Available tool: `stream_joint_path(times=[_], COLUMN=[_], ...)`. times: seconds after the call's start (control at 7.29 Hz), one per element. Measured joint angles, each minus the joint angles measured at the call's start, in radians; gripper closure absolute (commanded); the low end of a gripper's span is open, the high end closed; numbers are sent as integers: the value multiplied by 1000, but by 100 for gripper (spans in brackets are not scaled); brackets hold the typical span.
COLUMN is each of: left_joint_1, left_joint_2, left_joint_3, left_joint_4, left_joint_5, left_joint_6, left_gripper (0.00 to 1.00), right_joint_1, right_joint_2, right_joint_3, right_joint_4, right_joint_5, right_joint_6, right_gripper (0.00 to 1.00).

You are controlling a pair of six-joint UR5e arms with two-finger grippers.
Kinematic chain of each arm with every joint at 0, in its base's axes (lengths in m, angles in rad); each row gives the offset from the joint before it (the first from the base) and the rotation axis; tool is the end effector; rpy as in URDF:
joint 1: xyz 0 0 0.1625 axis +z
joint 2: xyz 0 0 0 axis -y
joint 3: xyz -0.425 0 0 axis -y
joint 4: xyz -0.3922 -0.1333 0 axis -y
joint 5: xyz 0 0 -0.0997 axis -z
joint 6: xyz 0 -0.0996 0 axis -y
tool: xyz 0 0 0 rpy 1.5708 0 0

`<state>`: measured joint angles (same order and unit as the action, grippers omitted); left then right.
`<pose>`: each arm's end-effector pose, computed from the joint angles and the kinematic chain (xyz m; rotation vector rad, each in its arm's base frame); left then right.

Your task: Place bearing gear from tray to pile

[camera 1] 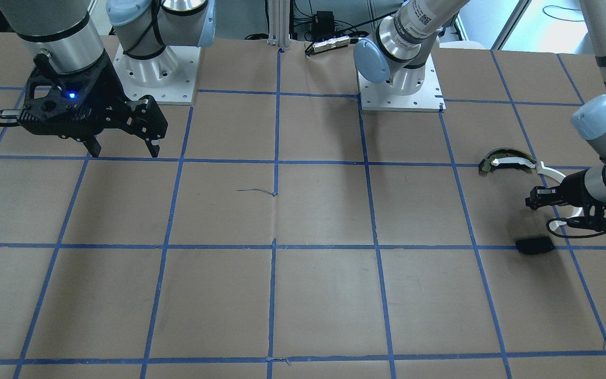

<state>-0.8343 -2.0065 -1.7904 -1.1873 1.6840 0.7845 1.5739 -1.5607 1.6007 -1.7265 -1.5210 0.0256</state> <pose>0.2856 -0.4967 0.1867 -0.0955 -3.0062 -0.4154 0.1398 -0.5063 0.4845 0.0303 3.0850 -0.1776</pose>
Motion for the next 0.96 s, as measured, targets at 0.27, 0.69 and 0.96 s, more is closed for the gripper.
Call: stream_joint_path(times=[0.27, 0.69, 0.96], left_joint_1=[0, -1, -3], left_joint_2=[-1, 0, 3], left_joint_3=[3, 3, 5], left_joint_4=[1, -4, -14], left_joint_5=[-1, -4, -5], left_joint_6=[-22, -35, -50], left_gripper=[17, 11, 0], right_joint_1=[0, 0, -2], right_joint_2=[1, 1, 2], right_joint_3=[1, 3, -1], right_joint_4=[-3, -3, -4], right_joint_5=[3, 3, 1], right_joint_6=[2, 2, 3], right_gripper=[0, 0, 0])
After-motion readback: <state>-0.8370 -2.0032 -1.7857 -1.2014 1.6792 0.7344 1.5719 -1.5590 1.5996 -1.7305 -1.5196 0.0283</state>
